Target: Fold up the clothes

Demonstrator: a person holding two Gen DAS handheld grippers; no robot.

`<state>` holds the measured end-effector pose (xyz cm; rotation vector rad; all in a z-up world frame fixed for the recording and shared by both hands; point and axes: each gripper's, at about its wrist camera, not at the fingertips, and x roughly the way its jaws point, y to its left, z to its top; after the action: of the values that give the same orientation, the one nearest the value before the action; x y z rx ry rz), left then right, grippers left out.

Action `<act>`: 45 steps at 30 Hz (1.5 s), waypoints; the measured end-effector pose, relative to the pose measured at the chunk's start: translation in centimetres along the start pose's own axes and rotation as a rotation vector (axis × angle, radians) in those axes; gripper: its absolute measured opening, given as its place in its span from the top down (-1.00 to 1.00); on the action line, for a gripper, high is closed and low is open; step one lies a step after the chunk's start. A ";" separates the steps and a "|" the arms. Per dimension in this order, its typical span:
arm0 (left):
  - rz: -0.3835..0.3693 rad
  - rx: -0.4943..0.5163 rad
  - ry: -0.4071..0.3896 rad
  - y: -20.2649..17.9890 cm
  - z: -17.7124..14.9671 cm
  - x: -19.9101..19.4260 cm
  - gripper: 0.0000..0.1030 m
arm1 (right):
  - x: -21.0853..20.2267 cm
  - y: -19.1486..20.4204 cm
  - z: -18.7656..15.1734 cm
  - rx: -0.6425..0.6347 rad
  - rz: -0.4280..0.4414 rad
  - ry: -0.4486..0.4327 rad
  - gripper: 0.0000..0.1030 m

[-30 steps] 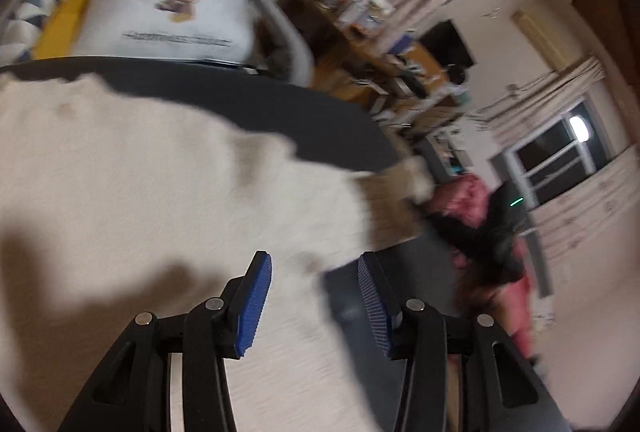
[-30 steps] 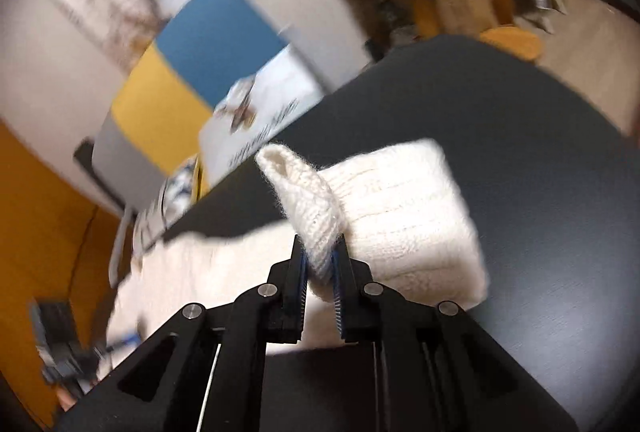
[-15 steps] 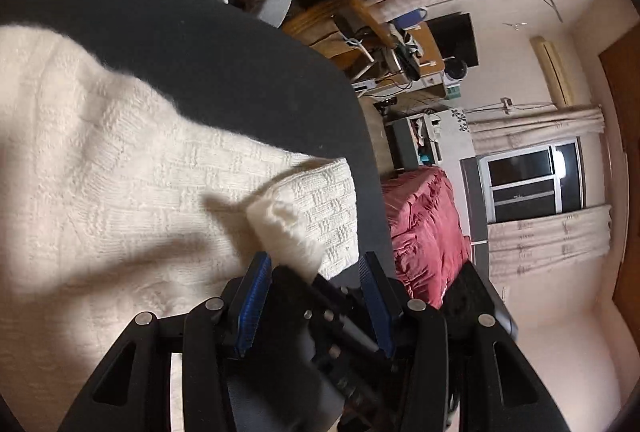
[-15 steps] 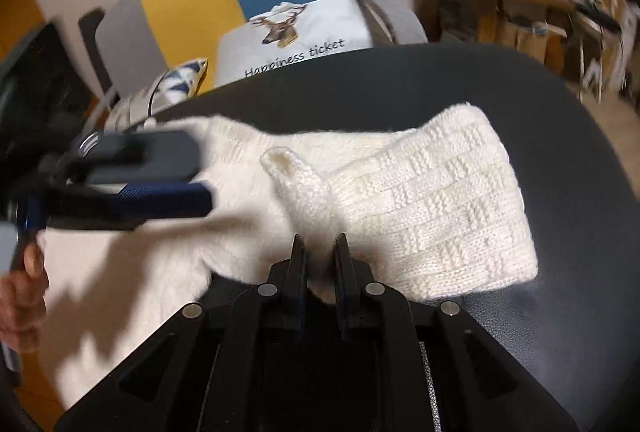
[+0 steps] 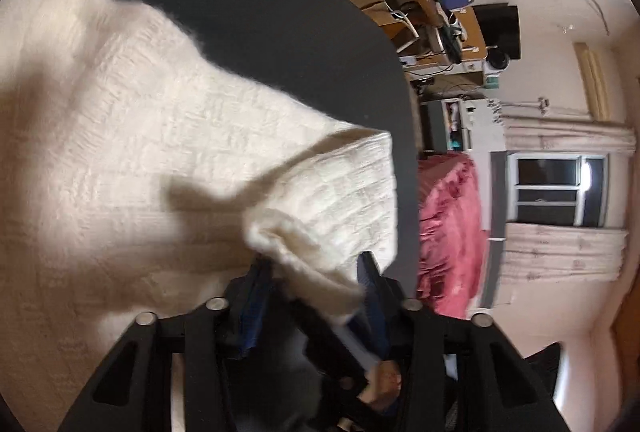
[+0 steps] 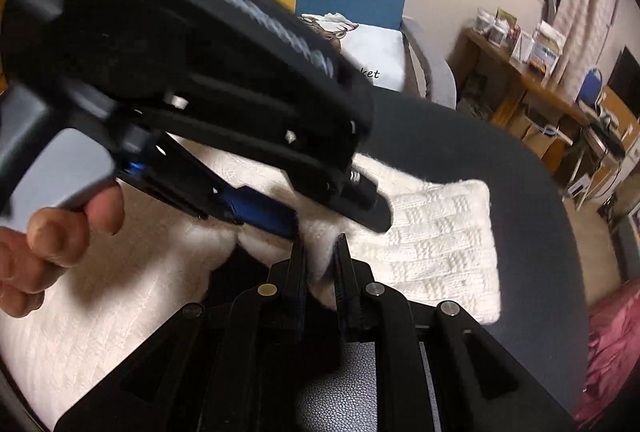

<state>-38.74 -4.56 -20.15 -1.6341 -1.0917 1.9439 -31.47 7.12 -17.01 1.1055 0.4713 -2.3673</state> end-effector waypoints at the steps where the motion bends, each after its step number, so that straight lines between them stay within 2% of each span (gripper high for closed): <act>1: 0.008 0.024 -0.010 -0.2 -0.1 0.0 0.41 | 0.0 -0.2 0.0 0.010 0.000 0.004 0.65; 3: 0.027 0.078 -0.038 -0.8 -0.4 -0.5 0.67 | -0.5 -0.7 -0.3 0.042 0.012 0.002 0.59; 4: 0.040 0.109 -0.058 -1.2 -0.5 -1.0 0.69 | -0.9 -1.0 -0.6 0.063 0.018 -0.004 0.38; 5: 0.042 0.129 -0.079 -1.5 -0.5 -1.6 0.71 | -1.6 -1.5 -1.0 0.085 0.005 -0.015 0.02; 7: 0.045 0.168 -0.122 -1.9 -0.4 -2.8 0.74 | -3.3 -3.1 -2.2 0.180 0.022 -0.040 -0.17; 11: 0.042 0.249 -0.212 -3.4 -0.4 -5.9 0.76 | -6.0 -6.5 -5.2 0.407 0.107 -0.075 -0.26; 15: 0.054 0.339 -0.290 -5.3 -0.3 -9.4 0.77 | -7.3 -8.3 -8.9 0.605 0.235 -0.073 -0.26; 20: 0.053 0.364 -0.371 -5.8 0.4 -13.5 0.78 | -8.5 -6.3 -13.3 0.693 0.300 -0.069 -0.26; 23: 0.063 0.372 -0.423 -5.2 0.5 -16.8 0.79 | -8.0 -5.0 -14.5 0.739 0.330 -0.063 -0.26; 26: 0.095 0.373 -0.468 -3.5 0.2 -20.2 0.79 | -7.1 -4.3 -14.7 0.770 0.353 -0.052 -0.26; 29: 0.108 0.324 -0.506 -0.7 0.0 -23.1 0.79 | -6.9 -3.2 -14.5 0.763 0.371 -0.046 -0.26; 33: 0.107 0.270 -0.515 1.9 -0.1 -24.7 0.79 | -6.5 -1.7 -13.2 0.757 0.413 -0.058 -0.26; 36: 0.105 0.277 -0.497 2.6 -0.4 -24.4 0.79 | -6.0 -0.2 -10.8 0.708 0.416 -0.088 -0.26; 39: 0.090 0.284 -0.493 2.4 -0.4 -24.3 0.79 | -5.5 1.9 -7.9 0.607 0.440 -0.117 -0.26; 42: 0.024 0.293 -0.501 1.7 -0.7 -25.4 0.79 | -4.4 3.3 -5.3 0.532 0.441 -0.135 -0.26; 45: -0.022 0.340 -0.516 -0.1 -0.8 -26.8 0.79 | -2.7 3.0 -3.9 0.533 0.452 -0.153 -0.26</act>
<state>-31.13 -23.20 -2.51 -0.9643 -0.8676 2.4472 -25.91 7.25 -17.62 1.0872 -0.4505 -2.1828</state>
